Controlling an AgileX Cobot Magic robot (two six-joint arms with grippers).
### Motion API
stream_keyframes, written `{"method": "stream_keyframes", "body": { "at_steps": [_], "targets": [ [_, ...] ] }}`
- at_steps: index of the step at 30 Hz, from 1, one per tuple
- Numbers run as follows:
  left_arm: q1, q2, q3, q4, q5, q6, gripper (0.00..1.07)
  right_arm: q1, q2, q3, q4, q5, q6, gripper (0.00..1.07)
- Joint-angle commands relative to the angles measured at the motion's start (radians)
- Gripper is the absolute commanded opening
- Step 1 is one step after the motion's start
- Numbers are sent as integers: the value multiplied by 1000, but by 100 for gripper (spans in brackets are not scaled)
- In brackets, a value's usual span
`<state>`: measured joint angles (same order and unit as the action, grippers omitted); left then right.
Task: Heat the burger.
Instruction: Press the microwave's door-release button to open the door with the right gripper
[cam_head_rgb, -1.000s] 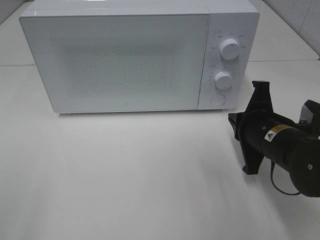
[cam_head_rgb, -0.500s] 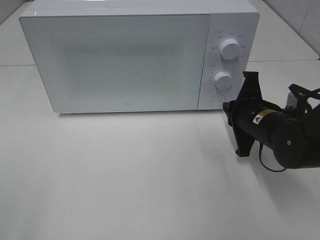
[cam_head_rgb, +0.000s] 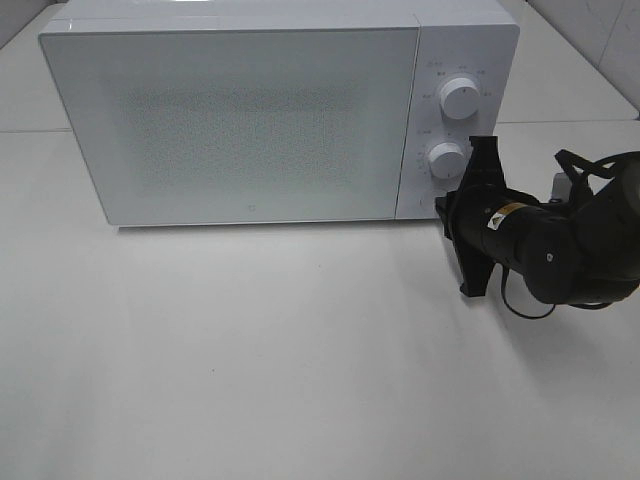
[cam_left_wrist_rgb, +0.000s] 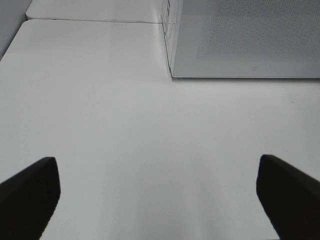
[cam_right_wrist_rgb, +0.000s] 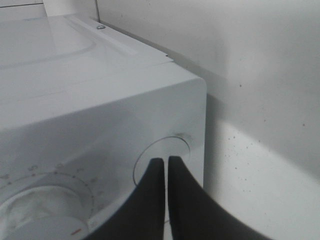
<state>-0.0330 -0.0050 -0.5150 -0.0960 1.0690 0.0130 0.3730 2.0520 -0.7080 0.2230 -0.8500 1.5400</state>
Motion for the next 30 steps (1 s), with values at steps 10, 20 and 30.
{"method": "stream_keyframes", "body": {
  "at_steps": [10,20,30],
  "targets": [
    [4,-13,1,1,-2,-5,100,-16,26,-91,22,-8,-94,0],
    [4,-13,1,1,-2,-5,100,-16,26,-100,149,-226,-161,0],
    [4,-13,1,1,-2,-5,100,-16,26,-183,246,-357,-218,0]
  ]
}}
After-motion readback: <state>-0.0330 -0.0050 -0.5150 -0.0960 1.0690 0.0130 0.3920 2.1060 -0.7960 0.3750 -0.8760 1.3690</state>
